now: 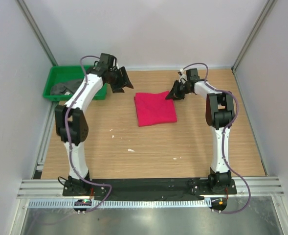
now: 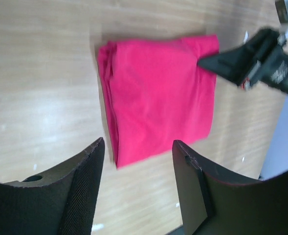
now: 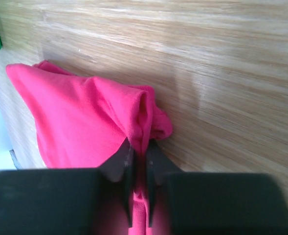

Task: Fold and stack the t-shirts
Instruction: Neatly place the folded tshirt to the corner

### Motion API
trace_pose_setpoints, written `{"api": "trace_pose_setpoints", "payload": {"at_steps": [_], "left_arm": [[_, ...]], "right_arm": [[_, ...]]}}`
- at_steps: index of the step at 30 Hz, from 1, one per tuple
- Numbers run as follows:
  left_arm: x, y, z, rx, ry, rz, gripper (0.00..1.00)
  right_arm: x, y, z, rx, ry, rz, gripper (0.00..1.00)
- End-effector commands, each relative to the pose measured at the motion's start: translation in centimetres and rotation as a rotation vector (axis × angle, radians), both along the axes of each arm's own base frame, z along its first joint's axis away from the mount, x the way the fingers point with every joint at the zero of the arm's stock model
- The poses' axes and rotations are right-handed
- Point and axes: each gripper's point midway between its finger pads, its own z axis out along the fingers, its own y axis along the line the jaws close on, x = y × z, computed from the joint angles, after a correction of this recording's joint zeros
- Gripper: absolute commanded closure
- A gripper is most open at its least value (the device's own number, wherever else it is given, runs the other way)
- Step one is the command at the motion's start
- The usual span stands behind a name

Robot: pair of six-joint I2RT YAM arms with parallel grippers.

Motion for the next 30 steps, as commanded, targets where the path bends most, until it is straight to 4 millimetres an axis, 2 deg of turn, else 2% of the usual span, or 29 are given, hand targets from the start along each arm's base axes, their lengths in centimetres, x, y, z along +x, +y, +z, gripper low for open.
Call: {"api": "trace_pose_setpoints", "payload": {"at_steps": [1, 2, 3, 4, 5, 7, 8, 9, 10, 11, 12, 13, 14, 15, 16, 17, 18, 19, 20, 21, 22, 27, 28, 29, 30], "left_arm": [[-3.8, 0.4, 3.9, -0.018, -0.076, -0.011, 0.41], [-4.5, 0.3, 4.3, -0.033, -0.088, -0.01, 0.42], [-5.6, 0.2, 4.1, -0.038, -0.079, -0.018, 0.43], [-7.2, -0.2, 5.9, -0.055, -0.119, -0.036, 0.43], [-8.8, -0.3, 4.0, -0.047, -0.078, -0.048, 0.43], [-11.3, -1.2, 4.1, -0.067, -0.072, -0.077, 0.43], [-13.2, -1.2, 3.9, -0.077, -0.063, -0.092, 0.43], [-14.2, -1.4, 4.0, -0.081, -0.064, -0.103, 0.44], [-15.3, -2.0, 3.9, -0.083, -0.069, -0.124, 0.44], [-16.7, -1.7, 4.2, -0.088, -0.081, -0.133, 0.44], [-17.4, -1.8, 4.1, -0.093, -0.079, -0.14, 0.44], [-18.0, -1.6, 4.3, -0.1, -0.084, -0.144, 0.45], [-18.8, -1.4, 4.5, -0.106, -0.09, -0.152, 0.45], [-19.2, -1.2, 4.7, -0.106, -0.097, -0.159, 0.46], [-19.7, -1.0, 4.8, -0.1, -0.097, -0.17, 0.45], [-20.3, -0.8, 5.3, -0.102, -0.112, -0.178, 0.46], [-20.6, -0.7, 5.4, -0.102, -0.114, -0.185, 0.46], [-21.1, -0.5, 5.4, -0.097, -0.11, -0.196, 0.46], [-21.3, -0.4, 5.6, -0.099, -0.117, -0.201, 0.46], [-21.8, -0.4, 5.9, -0.106, -0.124, -0.213, 0.46], [-22.1, -0.3, 6.1, -0.109, -0.127, -0.215, 0.46], [-23.4, -0.4, 6.1, -0.134, -0.129, -0.253, 0.48], [-23.8, -0.5, 5.8, -0.143, -0.12, -0.263, 0.48], [-23.9, -0.5, 5.8, -0.148, -0.122, -0.268, 0.48], [-24.2, -0.5, 6.0, -0.154, -0.127, -0.275, 0.49]], "right_arm": [[1.0, -0.5, 1.0, -0.004, 0.003, -0.114, 0.96], [0.2, -1.0, 0.3, -0.017, 0.033, -0.154, 0.99], [0.5, -1.3, 0.7, -0.024, 0.008, -0.194, 0.99], [-0.9, -2.0, -0.4, -0.028, 0.069, -0.265, 0.98], [-0.4, -3.2, 1.7, -0.07, 0.014, -0.344, 0.98], [-1.3, -4.4, 2.4, -0.103, 0.035, -0.434, 0.99], [-1.7, -6.2, 2.9, -0.159, 0.037, -0.547, 0.99], [-2.7, -7.5, 3.0, -0.197, 0.069, -0.606, 0.99], [-4.1, -9.0, 2.0, -0.245, 0.109, -0.674, 0.99], [-4.4, -10.8, 3.3, -0.253, 0.107, -0.813, 0.99], [-5.5, -12.4, 2.9, -0.274, 0.141, -0.881, 0.99], [-7.7, -13.3, 1.4, -0.294, 0.198, -0.935, 0.99], [-8.4, -14.0, 2.7, -0.257, 0.198, -1.016, 0.99], [-10.0, -15.9, 2.2, -0.294, 0.231, -1.098, 0.99], [-12.4, -16.7, 1.0, -0.324, 0.276, -1.134, 0.99], [-13.8, -17.8, 0.9, -0.346, 0.296, -1.189, 0.99], [-15.6, -19.9, 1.9, -0.349, 0.305, -1.29, 0.99], [-18.1, -20.9, 0.7, -0.389, 0.348, -1.326, 0.99], [-19.5, -21.8, 0.7, -0.404, 0.361, -1.36, 0.99], [-21.2, -22.8, 1.6, -0.425, 0.353, -1.398, 0.99], [-23.4, -24.0, 0.9, -0.455, 0.392, -1.436, 0.99], [-29.9, -27.4, 2.0, -0.55, 0.434, -1.497, 0.99], [-30.9, -28.1, 2.7, -0.573, 0.409, -1.493, 0.99], [-32.3, -29.4, 2.8, -0.587, 0.434, -1.538, 0.99], [-33.8, -29.7, 2.7, -0.602, 0.463, -1.543, 0.99]]}}
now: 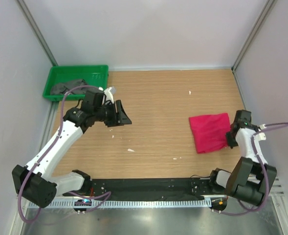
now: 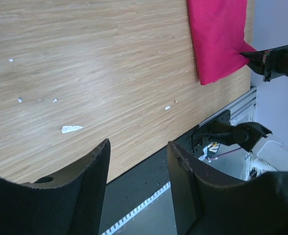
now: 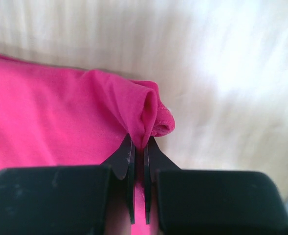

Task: Fold and stack the t-shirts
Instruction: Neatly place the folded tshirt to the corner

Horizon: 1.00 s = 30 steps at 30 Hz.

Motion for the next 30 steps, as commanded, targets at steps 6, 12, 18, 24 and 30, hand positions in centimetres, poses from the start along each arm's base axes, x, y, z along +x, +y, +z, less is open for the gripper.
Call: {"api": "trace_pose_setpoints", "payload": {"at_steps": [6, 12, 18, 24, 30], "left_arm": [[-1.5, -0.6, 0.6, -0.052, -0.018, -0.087, 0.5], [-1.9, -0.8, 0.9, -0.064, -0.014, -0.115, 0.53], [-2.4, -0.7, 0.5, -0.053, -0.004, -0.129, 0.54], [-2.3, -0.9, 0.4, -0.055, 0.002, -0.144, 0.56], [-2.0, -1.1, 0.3, -0.054, 0.008, -0.154, 0.58]], "right_arm": [[-8.2, -5.0, 2.0, -0.13, 0.162, -0.094, 0.99], [-9.4, -6.2, 2.2, -0.145, 0.175, -0.2, 0.99], [-10.9, -7.9, 2.0, -0.196, 0.216, -0.297, 0.99], [-12.3, -8.8, 1.0, -0.201, 0.262, -0.376, 0.99], [-13.0, -9.5, 0.3, -0.207, 0.298, -0.404, 0.99]]}}
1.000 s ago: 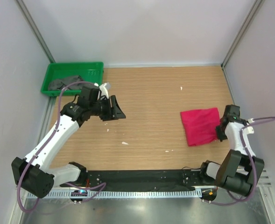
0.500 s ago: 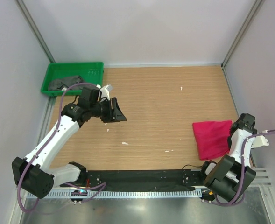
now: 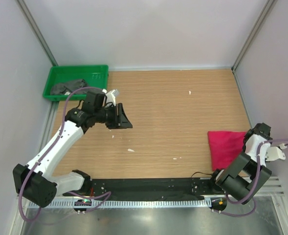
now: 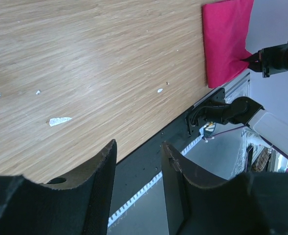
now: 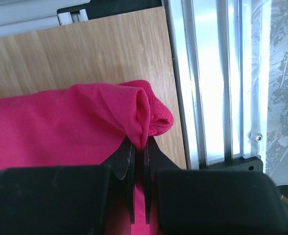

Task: Fold and stack the t-shirts
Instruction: Neatly place the folded tshirt to the corner

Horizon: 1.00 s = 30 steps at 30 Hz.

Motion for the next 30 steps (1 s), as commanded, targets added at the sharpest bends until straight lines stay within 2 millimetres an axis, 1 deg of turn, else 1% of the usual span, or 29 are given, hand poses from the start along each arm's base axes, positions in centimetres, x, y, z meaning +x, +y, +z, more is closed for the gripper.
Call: {"api": "trace_pose_setpoints", "payload": {"at_steps": [1, 3, 9, 14, 15, 18, 20, 21, 23, 24, 25, 26, 27, 28, 30], "left_arm": [[0.1, -0.3, 1.0, -0.018, -0.031, -0.036, 0.58], [0.2, -0.4, 0.9, -0.017, -0.026, -0.041, 0.59], [0.3, -0.5, 0.9, -0.015, -0.028, -0.048, 0.6], [0.3, -0.4, 0.6, -0.006, -0.024, -0.056, 0.6], [0.3, -0.4, 0.4, -0.004, -0.016, -0.057, 0.6], [0.3, -0.5, 0.1, -0.004, -0.012, -0.06, 0.61], [0.3, -0.6, 0.1, -0.006, -0.01, -0.063, 0.61], [0.3, -0.6, 0.1, -0.007, -0.007, -0.065, 0.61], [0.3, -0.6, 0.3, -0.008, -0.013, -0.065, 0.61], [0.3, -0.6, 0.4, -0.007, -0.018, -0.065, 0.61], [0.2, -0.5, 0.4, -0.003, -0.018, -0.065, 0.61], [0.2, -0.4, 0.4, 0.0, -0.023, -0.065, 0.61], [0.1, -0.3, 0.5, 0.002, -0.03, -0.063, 0.61], [0.2, -0.3, 0.4, 0.004, -0.033, -0.058, 0.61], [0.3, -0.3, 0.1, 0.001, -0.026, -0.053, 0.61]], "right_arm": [[-0.6, -1.9, 0.5, -0.086, 0.032, -0.054, 0.99], [-0.8, -2.4, 0.6, -0.096, 0.053, -0.057, 0.99], [-1.2, -3.1, -0.1, -0.087, 0.078, -0.065, 0.99], [-0.7, -4.3, 0.3, -0.108, 0.098, -0.035, 0.99], [-0.5, -4.7, 0.7, -0.117, 0.101, -0.032, 0.99], [-0.8, -4.5, 0.5, -0.106, 0.11, -0.038, 0.98], [-1.0, -4.4, 0.3, -0.099, 0.111, -0.044, 0.96], [-1.1, -4.4, 0.3, -0.097, 0.12, -0.042, 0.9], [-1.1, -4.7, 0.7, -0.101, 0.124, -0.052, 0.8], [-1.5, -4.4, 0.9, -0.088, 0.139, -0.055, 0.67], [-1.3, -4.9, 1.9, -0.107, 0.134, -0.058, 0.63], [-1.4, -5.0, 2.7, -0.117, 0.141, -0.067, 0.56], [-2.5, -4.2, 3.5, -0.096, 0.182, -0.081, 0.51], [-2.4, -4.1, 4.7, -0.123, 0.146, -0.099, 0.5], [-2.2, -3.4, 5.1, -0.102, 0.122, -0.082, 0.49]]}}
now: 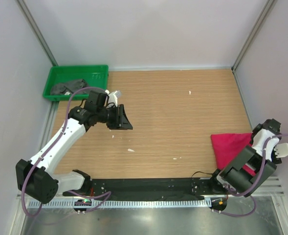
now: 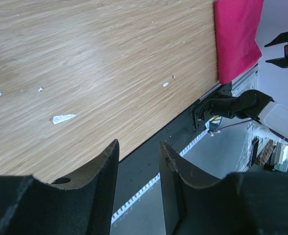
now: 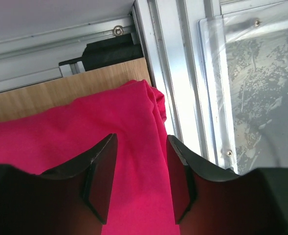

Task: Fold and stack the t-shirts
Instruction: Neatly place the folded tshirt to the corner

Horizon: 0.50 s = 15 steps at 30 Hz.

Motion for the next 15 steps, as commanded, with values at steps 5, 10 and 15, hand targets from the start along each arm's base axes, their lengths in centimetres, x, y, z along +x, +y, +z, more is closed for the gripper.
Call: {"api": "trace_pose_setpoints", "payload": {"at_steps": [5, 10, 15], "left_arm": [[0.5, -0.1, 1.5, -0.03, -0.067, -0.007, 0.61], [0.4, -0.4, 1.0, -0.05, -0.049, -0.002, 0.61], [0.2, -0.3, 1.1, -0.052, -0.044, 0.008, 0.61]], "right_arm": [[1.1, -0.4, 5.7, -0.103, -0.005, 0.098, 0.47], [3.1, 0.1, 5.5, -0.128, -0.04, 0.193, 0.81], [3.4, 0.9, 2.6, -0.074, -0.075, 0.121, 0.94]]}}
